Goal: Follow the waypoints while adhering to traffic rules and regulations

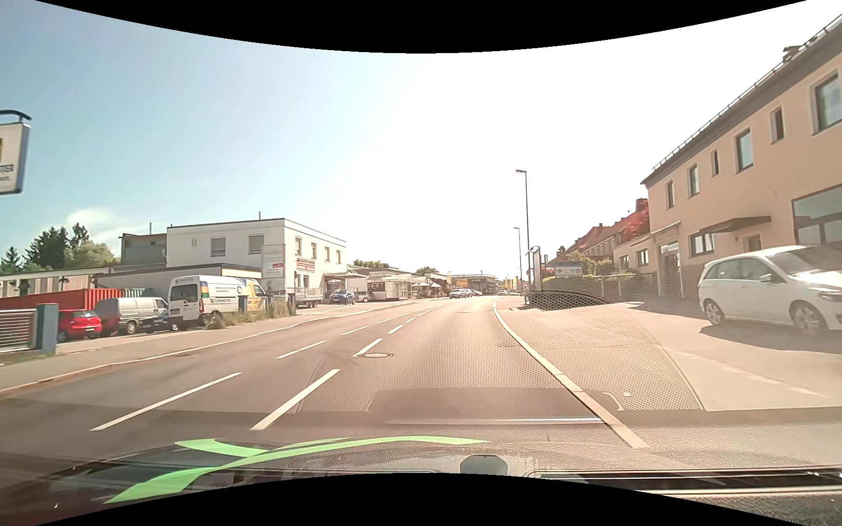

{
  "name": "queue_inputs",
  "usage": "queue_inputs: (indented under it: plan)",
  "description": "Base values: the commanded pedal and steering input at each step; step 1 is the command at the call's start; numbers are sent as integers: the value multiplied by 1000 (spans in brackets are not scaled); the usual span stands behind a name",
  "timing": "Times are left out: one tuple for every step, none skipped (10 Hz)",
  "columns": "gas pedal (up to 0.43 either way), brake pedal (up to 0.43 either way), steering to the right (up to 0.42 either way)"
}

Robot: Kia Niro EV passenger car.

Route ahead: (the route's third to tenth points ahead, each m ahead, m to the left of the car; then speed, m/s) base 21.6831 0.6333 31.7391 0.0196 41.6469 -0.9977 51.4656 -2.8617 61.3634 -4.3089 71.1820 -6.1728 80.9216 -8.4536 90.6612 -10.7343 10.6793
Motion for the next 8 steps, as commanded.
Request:
queue_inputs:
  plan:
    - [209,0,18]
    - [209,0,17]
    - [209,0,16]
    - [209,0,13]
    - [209,0,11]
    - [209,0,11]
    - [209,0,11]
    - [209,0,11]
